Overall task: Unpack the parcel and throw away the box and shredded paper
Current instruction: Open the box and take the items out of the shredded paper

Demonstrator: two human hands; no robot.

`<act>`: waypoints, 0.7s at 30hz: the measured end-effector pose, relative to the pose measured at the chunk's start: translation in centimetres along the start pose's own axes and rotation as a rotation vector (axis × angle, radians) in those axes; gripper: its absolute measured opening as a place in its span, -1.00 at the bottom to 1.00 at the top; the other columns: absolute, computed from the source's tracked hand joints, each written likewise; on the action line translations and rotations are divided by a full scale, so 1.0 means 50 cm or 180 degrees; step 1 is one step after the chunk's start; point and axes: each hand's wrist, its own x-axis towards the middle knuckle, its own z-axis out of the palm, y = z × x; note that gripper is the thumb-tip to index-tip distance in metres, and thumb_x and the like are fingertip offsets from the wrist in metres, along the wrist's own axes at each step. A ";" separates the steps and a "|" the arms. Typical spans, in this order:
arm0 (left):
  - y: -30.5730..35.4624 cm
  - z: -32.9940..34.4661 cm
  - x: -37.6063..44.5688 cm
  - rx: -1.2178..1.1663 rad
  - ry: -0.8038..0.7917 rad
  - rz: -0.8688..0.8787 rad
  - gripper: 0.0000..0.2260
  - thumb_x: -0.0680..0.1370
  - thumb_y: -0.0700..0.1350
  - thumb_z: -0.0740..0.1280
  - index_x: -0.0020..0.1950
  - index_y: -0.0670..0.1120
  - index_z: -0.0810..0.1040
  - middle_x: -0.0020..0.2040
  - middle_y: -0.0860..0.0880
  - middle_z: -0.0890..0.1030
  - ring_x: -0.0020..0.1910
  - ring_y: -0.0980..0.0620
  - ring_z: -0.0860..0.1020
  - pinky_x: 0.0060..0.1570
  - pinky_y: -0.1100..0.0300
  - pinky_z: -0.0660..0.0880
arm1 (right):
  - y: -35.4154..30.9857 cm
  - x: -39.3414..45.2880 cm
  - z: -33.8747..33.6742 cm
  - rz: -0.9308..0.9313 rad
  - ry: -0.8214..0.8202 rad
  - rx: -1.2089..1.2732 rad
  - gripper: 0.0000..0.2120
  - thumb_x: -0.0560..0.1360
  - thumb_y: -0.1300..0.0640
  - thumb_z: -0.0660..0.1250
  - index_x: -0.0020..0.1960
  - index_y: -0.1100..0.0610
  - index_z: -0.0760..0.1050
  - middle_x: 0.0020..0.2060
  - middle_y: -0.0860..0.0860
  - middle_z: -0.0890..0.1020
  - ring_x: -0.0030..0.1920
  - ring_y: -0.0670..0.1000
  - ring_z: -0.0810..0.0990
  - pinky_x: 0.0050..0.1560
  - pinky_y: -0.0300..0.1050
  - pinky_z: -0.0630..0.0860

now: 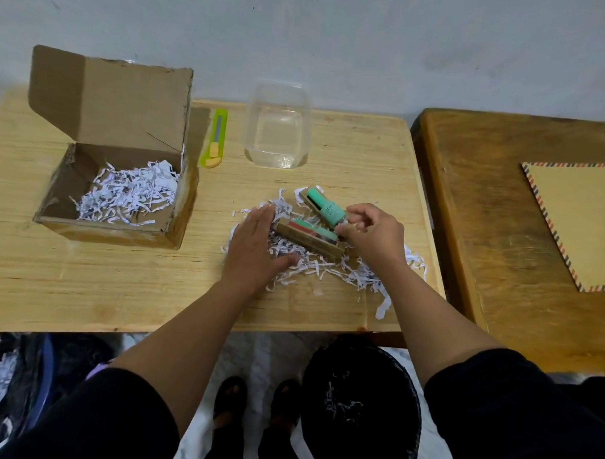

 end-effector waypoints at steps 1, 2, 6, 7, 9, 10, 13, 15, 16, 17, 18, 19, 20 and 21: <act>0.000 0.000 -0.001 0.0007 -0.0003 0.0004 -0.13 0.37 0.12 0.45 0.51 -0.07 0.05 0.54 -0.05 0.12 0.53 -0.01 0.01 0.47 0.04 -0.02 | 0.001 0.002 0.003 -0.0003 0.0023 -0.0003 -0.72 0.36 0.24 0.47 0.05 0.08 0.59 -0.16 0.01 0.61 -0.19 -0.09 0.52 -0.12 -0.18 0.60; -0.001 0.001 -0.001 0.0012 -0.0001 0.0015 -0.13 0.37 0.12 0.45 0.51 -0.07 0.05 0.54 -0.05 0.12 0.53 -0.01 0.01 0.47 0.04 -0.02 | 0.001 0.003 0.006 -0.0015 0.0047 0.0003 -0.77 0.38 0.26 0.45 0.02 0.09 0.60 -0.19 0.02 0.62 -0.21 -0.09 0.52 -0.08 -0.12 0.62; 0.000 0.001 -0.002 0.0014 0.0022 0.0046 -0.14 0.37 0.11 0.45 0.51 -0.07 0.05 0.54 -0.06 0.12 0.53 -0.02 0.02 0.48 0.03 -0.02 | 0.005 0.001 0.010 -0.0171 0.0175 -0.0222 -0.82 0.45 0.27 0.30 -0.02 0.09 0.59 -0.23 0.10 0.66 -0.31 -0.09 0.49 -0.24 -0.15 0.55; 0.000 0.001 -0.002 0.0019 0.0021 0.0048 -0.14 0.38 0.11 0.45 0.52 -0.07 0.05 0.54 -0.06 0.12 0.53 -0.02 0.02 0.48 0.03 -0.02 | 0.006 -0.002 0.007 -0.0210 0.0180 -0.0276 -0.81 0.44 0.27 0.28 0.00 0.11 0.58 -0.27 0.09 0.64 -0.32 -0.11 0.48 -0.29 -0.24 0.47; 0.000 0.000 -0.002 0.0017 0.0008 0.0033 -0.14 0.38 0.12 0.44 0.52 -0.07 0.04 0.54 -0.05 0.11 0.53 -0.01 0.01 0.48 0.03 -0.02 | 0.006 -0.009 -0.004 -0.0202 0.0118 -0.0261 -0.79 0.42 0.29 0.28 0.02 0.15 0.55 -0.36 0.00 0.56 -0.36 -0.13 0.44 -0.34 -0.41 0.37; 0.001 0.000 -0.001 0.0012 0.0003 0.0023 -0.14 0.38 0.12 0.44 0.52 -0.07 0.04 0.54 -0.05 0.11 0.53 -0.02 0.01 0.48 0.02 -0.02 | 0.008 -0.011 -0.011 -0.0173 0.0084 -0.0269 -0.79 0.40 0.29 0.29 0.02 0.15 0.55 -0.38 -0.02 0.54 -0.37 -0.13 0.43 -0.35 -0.42 0.37; 0.001 0.000 -0.001 0.0019 0.0001 0.0012 -0.14 0.38 0.11 0.45 0.52 -0.07 0.04 0.54 -0.06 0.11 0.53 -0.02 0.01 0.48 0.02 -0.01 | 0.015 -0.013 -0.025 -0.0118 0.0071 -0.0495 -0.77 0.37 0.29 0.28 -0.01 0.12 0.56 -0.29 0.06 0.57 -0.31 -0.05 0.46 -0.32 -0.21 0.47; 0.000 0.001 -0.001 0.0020 0.0009 0.0021 -0.14 0.38 0.11 0.45 0.52 -0.08 0.04 0.54 -0.06 0.11 0.53 -0.02 0.01 0.48 0.02 -0.01 | 0.015 -0.011 -0.026 -0.0170 0.0128 -0.0633 -0.74 0.35 0.27 0.30 0.00 0.08 0.56 -0.16 0.08 0.55 -0.21 -0.03 0.46 -0.18 -0.10 0.52; -0.001 0.001 -0.001 0.0019 0.0010 0.0026 -0.14 0.38 0.11 0.45 0.52 -0.08 0.04 0.54 -0.06 0.11 0.53 -0.02 0.01 0.48 0.02 -0.02 | 0.011 -0.010 -0.023 -0.0229 0.0144 -0.0628 -0.74 0.36 0.24 0.32 0.03 0.07 0.54 -0.12 0.04 0.53 -0.16 -0.04 0.45 -0.14 -0.13 0.49; -0.002 0.002 -0.001 0.0019 0.0009 0.0031 -0.14 0.38 0.12 0.44 0.52 -0.08 0.04 0.54 -0.06 0.11 0.53 -0.02 0.01 0.48 0.03 -0.03 | 0.006 -0.008 -0.018 -0.0302 0.0137 -0.0613 -0.72 0.37 0.20 0.36 0.08 0.06 0.52 -0.08 -0.01 0.52 -0.12 -0.06 0.44 -0.11 -0.16 0.47; -0.003 0.003 0.000 0.0024 0.0005 0.0036 -0.14 0.38 0.12 0.44 0.52 -0.08 0.04 0.54 -0.06 0.11 0.53 -0.02 0.01 0.47 0.04 -0.04 | 0.001 -0.006 -0.012 -0.0394 0.0101 -0.0624 -0.68 0.39 0.15 0.39 0.13 0.05 0.50 -0.05 -0.05 0.51 -0.07 -0.08 0.45 -0.07 -0.19 0.45; -0.005 0.004 0.000 0.0030 0.0000 0.0039 -0.13 0.38 0.13 0.44 0.52 -0.08 0.04 0.54 -0.06 0.11 0.53 -0.01 0.01 0.47 0.04 -0.04 | -0.005 -0.005 -0.005 -0.0502 0.0063 -0.0676 -0.64 0.39 0.10 0.42 0.18 0.05 0.49 -0.02 -0.07 0.51 -0.02 -0.08 0.45 -0.03 -0.20 0.44; -0.006 0.004 0.000 0.0030 0.0001 0.0042 -0.13 0.37 0.13 0.44 0.52 -0.07 0.04 0.54 -0.06 0.11 0.53 -0.01 0.01 0.47 0.04 -0.04 | -0.007 -0.001 0.002 -0.0595 0.0028 -0.0742 -0.60 0.39 0.05 0.43 0.21 0.04 0.48 0.01 -0.06 0.52 0.02 -0.07 0.47 0.01 -0.19 0.43; -0.007 0.004 0.000 0.0026 0.0000 0.0044 -0.13 0.37 0.13 0.44 0.52 -0.07 0.04 0.54 -0.06 0.11 0.53 -0.01 0.00 0.47 0.03 -0.04 | -0.008 0.002 0.009 -0.0659 -0.0004 -0.0827 -0.56 0.39 0.02 0.44 0.24 0.04 0.48 0.04 -0.04 0.55 0.05 -0.05 0.48 0.05 -0.18 0.43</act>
